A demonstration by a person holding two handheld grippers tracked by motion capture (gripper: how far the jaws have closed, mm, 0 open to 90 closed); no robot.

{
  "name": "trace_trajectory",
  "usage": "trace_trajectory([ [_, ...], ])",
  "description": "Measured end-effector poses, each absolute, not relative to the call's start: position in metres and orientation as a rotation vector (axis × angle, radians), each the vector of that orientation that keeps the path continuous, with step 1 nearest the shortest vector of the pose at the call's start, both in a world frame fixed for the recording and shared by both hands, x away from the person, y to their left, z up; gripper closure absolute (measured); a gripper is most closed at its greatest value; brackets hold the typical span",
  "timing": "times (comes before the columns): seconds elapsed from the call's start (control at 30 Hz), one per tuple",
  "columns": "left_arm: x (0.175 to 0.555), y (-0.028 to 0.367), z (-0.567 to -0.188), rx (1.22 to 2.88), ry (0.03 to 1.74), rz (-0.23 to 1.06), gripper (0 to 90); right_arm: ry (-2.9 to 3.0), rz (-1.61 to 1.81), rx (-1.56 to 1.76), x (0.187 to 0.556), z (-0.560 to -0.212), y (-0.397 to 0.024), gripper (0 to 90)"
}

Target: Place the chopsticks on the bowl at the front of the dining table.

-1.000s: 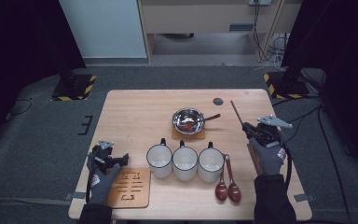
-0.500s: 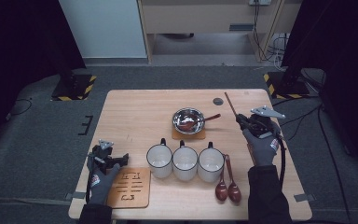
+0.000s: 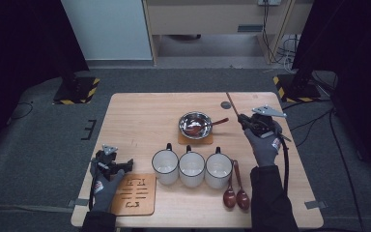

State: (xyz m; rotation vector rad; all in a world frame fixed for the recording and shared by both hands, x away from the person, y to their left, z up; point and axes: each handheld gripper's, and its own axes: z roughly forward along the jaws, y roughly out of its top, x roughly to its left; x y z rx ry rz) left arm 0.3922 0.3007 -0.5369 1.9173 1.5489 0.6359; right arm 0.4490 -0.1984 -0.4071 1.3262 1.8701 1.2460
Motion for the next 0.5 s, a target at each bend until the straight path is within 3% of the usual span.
trace_trajectory([
  [0.5,0.392,0.301,-0.537,1.917,1.549,0.636,0.3,1.871,1.251,1.305,0.468,-0.402,-0.173,84.5],
])
